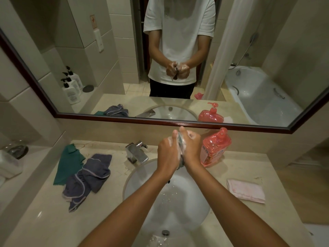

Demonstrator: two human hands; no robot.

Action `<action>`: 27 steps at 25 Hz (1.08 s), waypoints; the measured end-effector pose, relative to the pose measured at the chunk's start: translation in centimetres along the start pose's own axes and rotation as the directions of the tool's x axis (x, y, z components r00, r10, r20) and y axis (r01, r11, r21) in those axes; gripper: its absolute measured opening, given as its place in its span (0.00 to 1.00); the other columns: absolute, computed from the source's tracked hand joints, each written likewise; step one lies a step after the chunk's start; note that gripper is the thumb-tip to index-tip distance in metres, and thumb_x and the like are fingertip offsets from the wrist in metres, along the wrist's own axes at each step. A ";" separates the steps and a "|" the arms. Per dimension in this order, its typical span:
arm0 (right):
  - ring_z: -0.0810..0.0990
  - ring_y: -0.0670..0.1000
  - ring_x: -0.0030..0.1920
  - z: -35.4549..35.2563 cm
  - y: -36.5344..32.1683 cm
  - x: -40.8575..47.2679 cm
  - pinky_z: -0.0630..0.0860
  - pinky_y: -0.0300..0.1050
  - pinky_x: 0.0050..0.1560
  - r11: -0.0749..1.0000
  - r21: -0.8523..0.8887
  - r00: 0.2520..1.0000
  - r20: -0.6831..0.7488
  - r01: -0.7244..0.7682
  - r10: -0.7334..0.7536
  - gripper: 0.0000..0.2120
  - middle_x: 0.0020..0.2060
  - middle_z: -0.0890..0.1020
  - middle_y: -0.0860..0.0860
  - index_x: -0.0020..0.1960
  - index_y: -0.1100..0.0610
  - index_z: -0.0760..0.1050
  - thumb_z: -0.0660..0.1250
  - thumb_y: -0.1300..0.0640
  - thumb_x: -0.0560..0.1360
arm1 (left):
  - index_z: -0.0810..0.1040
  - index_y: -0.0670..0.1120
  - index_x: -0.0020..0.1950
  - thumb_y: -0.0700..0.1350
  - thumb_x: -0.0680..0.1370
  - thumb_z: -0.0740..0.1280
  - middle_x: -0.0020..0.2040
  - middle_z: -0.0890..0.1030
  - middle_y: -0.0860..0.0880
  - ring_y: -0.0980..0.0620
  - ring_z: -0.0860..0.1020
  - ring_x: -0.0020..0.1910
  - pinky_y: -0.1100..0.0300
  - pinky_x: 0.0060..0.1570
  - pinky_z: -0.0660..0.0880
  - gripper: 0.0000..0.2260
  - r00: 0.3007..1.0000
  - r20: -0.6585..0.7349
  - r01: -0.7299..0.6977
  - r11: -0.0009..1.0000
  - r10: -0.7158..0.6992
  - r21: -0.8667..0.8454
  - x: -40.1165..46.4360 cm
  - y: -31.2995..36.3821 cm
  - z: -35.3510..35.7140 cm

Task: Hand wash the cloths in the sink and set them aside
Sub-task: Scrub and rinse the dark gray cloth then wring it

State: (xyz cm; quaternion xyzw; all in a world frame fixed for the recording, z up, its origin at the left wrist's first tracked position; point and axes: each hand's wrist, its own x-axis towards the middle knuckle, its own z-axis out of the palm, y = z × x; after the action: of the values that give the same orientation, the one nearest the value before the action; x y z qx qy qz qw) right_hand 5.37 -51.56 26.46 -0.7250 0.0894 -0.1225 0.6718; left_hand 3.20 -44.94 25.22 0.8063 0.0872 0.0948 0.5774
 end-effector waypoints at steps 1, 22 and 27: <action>0.64 0.46 0.25 0.0 0.3 -0.1 0.61 0.41 0.28 1.000 -0.008 1.000 -0.002 -0.005 0.005 0.24 0.22 0.67 0.48 0.28 0.55 0.65 0.64 0.56 0.82 | 0.69 0.48 0.29 0.57 0.85 0.54 0.26 0.73 0.51 0.54 0.71 0.26 0.57 0.30 0.65 0.26 1.000 -0.008 0.008 1.000 -0.008 -0.023 0.1 0.1 0.0; 0.73 0.47 0.28 1.7 1.7 -1.8 0.69 0.42 0.31 0.977 0.075 0.980 0.024 -0.199 0.198 0.21 0.24 0.74 0.47 0.32 0.53 0.72 0.60 0.53 0.83 | 0.73 0.46 0.29 0.44 0.84 0.62 0.24 0.72 0.54 0.61 0.68 0.22 0.64 0.26 0.63 0.22 0.995 -0.099 -0.005 0.991 -0.009 -0.134 2.0 -1.2 -0.5; 0.65 0.47 0.26 1.0 1.1 0.4 0.63 0.42 0.30 0.961 0.144 0.971 -0.014 -0.235 0.239 0.22 0.23 0.66 0.47 0.31 0.53 0.64 0.61 0.56 0.83 | 0.73 0.49 0.28 0.45 0.84 0.63 0.24 0.74 0.55 0.62 0.70 0.23 0.64 0.27 0.65 0.22 0.998 -0.063 -0.014 0.989 0.004 -0.147 0.5 -1.6 0.5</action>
State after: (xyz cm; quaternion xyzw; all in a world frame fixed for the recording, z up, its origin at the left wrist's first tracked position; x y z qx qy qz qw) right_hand 6.07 -50.82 25.36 -0.6576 0.1770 -0.0584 0.7300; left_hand 3.75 -44.80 23.60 0.7583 0.0943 0.1288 0.6321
